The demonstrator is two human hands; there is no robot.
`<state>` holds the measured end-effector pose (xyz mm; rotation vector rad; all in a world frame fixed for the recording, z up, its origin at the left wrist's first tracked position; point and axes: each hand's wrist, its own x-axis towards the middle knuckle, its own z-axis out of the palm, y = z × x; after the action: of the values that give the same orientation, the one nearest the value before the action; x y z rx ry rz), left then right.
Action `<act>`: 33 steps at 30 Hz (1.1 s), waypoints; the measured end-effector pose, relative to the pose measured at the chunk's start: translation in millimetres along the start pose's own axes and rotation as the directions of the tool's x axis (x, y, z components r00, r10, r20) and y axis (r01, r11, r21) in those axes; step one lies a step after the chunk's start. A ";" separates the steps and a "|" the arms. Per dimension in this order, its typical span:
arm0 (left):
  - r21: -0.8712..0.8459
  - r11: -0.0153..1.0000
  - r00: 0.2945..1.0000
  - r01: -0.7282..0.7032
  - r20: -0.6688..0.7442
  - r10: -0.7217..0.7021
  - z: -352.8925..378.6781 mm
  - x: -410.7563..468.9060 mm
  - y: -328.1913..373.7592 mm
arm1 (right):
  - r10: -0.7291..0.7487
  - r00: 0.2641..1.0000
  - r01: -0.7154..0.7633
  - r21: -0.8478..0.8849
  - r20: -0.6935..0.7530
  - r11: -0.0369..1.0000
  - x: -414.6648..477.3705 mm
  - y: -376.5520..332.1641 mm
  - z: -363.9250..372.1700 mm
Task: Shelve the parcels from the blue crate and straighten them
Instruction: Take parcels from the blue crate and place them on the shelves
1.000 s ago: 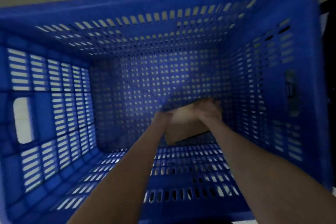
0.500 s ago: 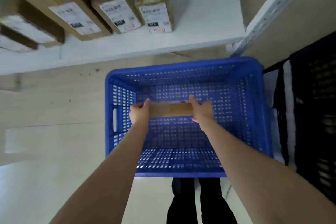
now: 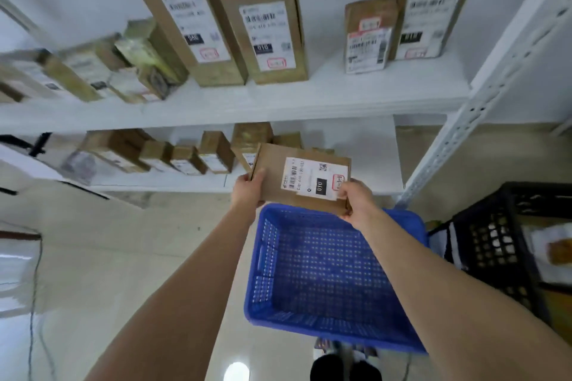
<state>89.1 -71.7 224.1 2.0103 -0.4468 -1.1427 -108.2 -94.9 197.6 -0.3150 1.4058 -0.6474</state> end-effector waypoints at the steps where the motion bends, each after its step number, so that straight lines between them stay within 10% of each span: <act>1: -0.008 0.999 0.999 -0.032 0.021 0.033 -7.5 -10.3 14.4 | -0.032 0.999 0.032 -0.011 0.010 0.999 -15.1 -13.2 3.3; 10: 0.042 0.956 0.957 -0.290 0.048 0.288 -59.6 -66.7 117.5 | -0.250 0.952 0.268 -0.081 0.179 0.960 -94.0 -88.4 16.8; 22: 0.008 0.892 0.890 -0.452 -0.055 0.452 -95.2 -85.8 194.7 | -0.140 0.938 0.177 -0.093 0.317 0.980 -128.4 -87.4 56.7; 33: 0.370 0.730 0.778 -0.574 -0.031 0.628 -92.0 -110.9 201.8 | -0.110 0.939 0.179 -0.193 0.326 0.965 -143.1 -71.4 71.1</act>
<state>120.5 -92.1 469.2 1.9802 -1.1908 -0.5112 -60.0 -79.1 365.1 -0.6747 1.1551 -0.5343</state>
